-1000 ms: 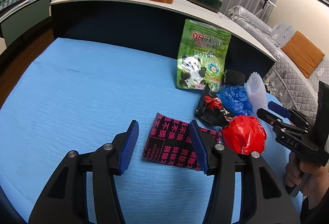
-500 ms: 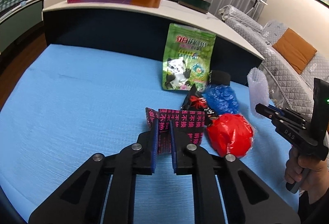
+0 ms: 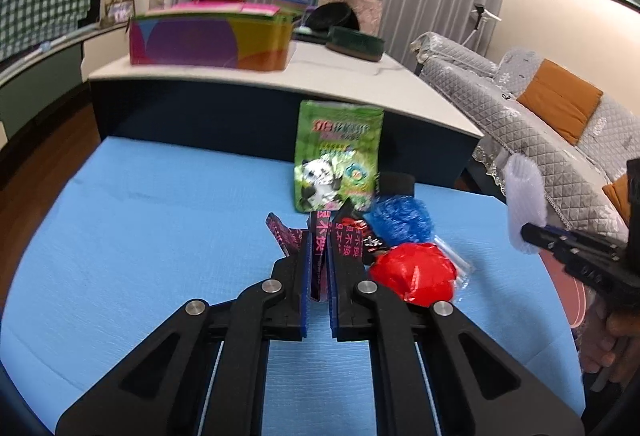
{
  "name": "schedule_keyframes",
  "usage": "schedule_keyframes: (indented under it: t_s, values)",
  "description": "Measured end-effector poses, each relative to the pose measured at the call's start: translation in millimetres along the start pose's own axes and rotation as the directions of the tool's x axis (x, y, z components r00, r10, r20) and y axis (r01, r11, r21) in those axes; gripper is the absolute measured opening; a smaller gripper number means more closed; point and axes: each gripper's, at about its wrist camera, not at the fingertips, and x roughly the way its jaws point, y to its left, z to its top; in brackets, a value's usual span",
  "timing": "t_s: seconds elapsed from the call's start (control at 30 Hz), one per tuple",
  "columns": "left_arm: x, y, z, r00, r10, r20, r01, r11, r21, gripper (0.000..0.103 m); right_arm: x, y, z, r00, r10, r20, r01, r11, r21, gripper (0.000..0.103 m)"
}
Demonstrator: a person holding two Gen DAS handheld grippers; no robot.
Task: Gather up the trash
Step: 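Grasp the pink printed packet with the left tool while the right tool grasps the white foam net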
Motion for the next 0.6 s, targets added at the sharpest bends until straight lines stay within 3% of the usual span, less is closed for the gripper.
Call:
schedule_keyframes:
  t_s: [0.37, 0.6]
  values:
    - [-24, -26, 7, 0.997, -0.021, 0.072, 0.018, 0.999, 0.046, 0.007, -82, -17, 7, 0.998, -0.007, 0.069, 0.006, 1.000, 0.015, 0.013]
    - [-35, -40, 5, 0.995, -0.027, 0.099, 0.020, 0.997, 0.072, 0.007, -111, -34, -1, 0.992, -0.016, 0.126, 0.013, 1.000, 0.029, 0.013]
